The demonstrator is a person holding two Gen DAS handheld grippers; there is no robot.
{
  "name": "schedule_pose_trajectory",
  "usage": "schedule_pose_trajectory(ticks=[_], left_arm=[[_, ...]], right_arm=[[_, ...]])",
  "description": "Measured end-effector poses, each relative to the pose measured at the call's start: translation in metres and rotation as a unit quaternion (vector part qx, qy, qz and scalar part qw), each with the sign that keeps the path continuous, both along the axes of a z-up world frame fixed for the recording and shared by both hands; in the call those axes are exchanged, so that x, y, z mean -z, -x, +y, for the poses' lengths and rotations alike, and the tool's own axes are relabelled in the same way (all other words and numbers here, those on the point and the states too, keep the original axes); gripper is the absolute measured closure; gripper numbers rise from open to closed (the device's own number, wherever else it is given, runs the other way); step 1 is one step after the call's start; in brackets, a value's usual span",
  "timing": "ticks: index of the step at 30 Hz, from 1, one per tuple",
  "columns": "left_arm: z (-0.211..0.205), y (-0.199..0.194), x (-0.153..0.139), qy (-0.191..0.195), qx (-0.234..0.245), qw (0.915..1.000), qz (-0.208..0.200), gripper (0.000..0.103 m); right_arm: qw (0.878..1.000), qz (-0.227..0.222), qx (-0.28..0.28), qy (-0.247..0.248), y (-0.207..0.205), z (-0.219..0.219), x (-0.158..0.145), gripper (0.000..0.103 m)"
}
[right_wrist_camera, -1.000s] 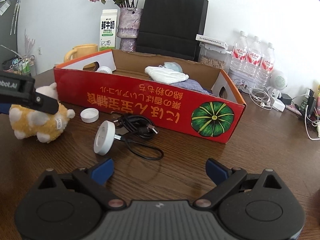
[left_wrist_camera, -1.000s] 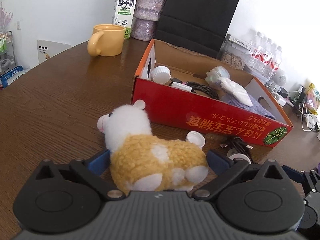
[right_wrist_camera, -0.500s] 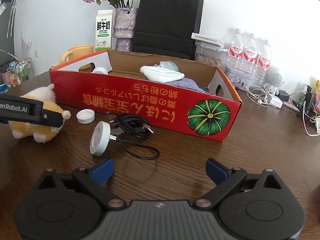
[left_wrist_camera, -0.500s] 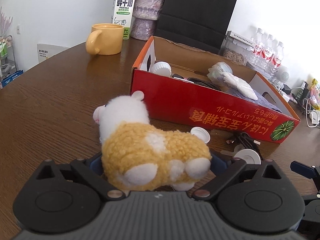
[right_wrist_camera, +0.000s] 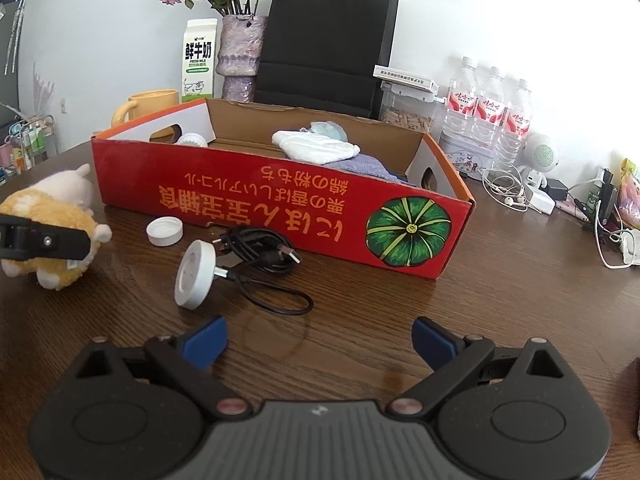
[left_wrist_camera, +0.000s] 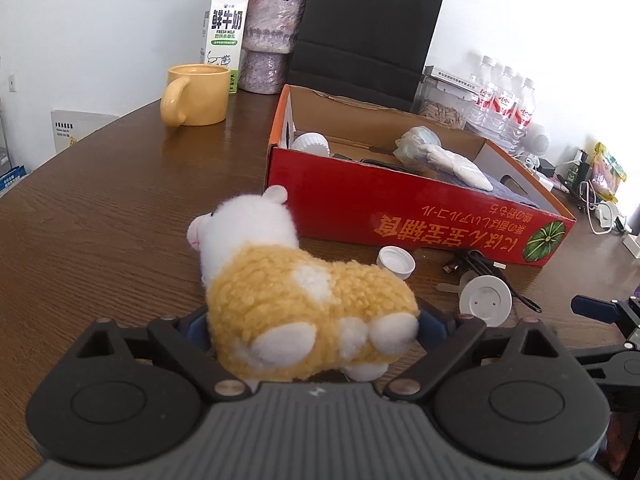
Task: Organize objects
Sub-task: 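Hold the plush sheep in the left gripper while the right gripper grasps the white bottle cap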
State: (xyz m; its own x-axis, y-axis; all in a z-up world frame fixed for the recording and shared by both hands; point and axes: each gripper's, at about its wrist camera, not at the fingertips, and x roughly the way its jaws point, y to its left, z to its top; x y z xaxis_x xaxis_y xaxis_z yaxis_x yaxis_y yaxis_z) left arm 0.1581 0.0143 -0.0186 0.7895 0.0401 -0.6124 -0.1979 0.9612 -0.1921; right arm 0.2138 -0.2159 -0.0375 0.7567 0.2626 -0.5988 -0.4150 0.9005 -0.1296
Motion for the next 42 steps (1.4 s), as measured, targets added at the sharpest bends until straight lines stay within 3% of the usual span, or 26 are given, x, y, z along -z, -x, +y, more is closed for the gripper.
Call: schedule_pose_trajectory(ticks=[6,18,23,35,38,42], left_arm=[[0.013,0.0,0.004,-0.009,0.037,0.9992,0.016,0.002],[0.011,-0.003,0.005,-0.008,0.017,0.9998,0.009,0.0],[0.014,0.002,0.004,-0.014,0.028,0.9995,-0.007,0.006],[0.03,0.025,-0.019,-0.022,0.024,0.9973,-0.065,0.007],[0.037,0.028,-0.024,-0.02,0.021,0.9968,-0.075,0.006],[0.048,0.03,-0.027,-0.017,0.019,0.9963,-0.082,0.006]], right_arm=[[1.0,-0.001,0.008,0.001,0.0,0.0,0.0,0.004],[1.0,-0.001,0.006,-0.001,0.004,-0.001,0.0,0.004],[1.0,-0.013,0.003,-0.01,0.016,-0.004,-0.003,0.004],[0.997,-0.055,-0.033,-0.039,0.031,0.016,-0.035,0.004],[0.996,-0.06,-0.052,-0.043,0.028,0.033,-0.04,0.007],[0.994,-0.051,-0.087,-0.041,0.021,0.061,-0.041,0.028]])
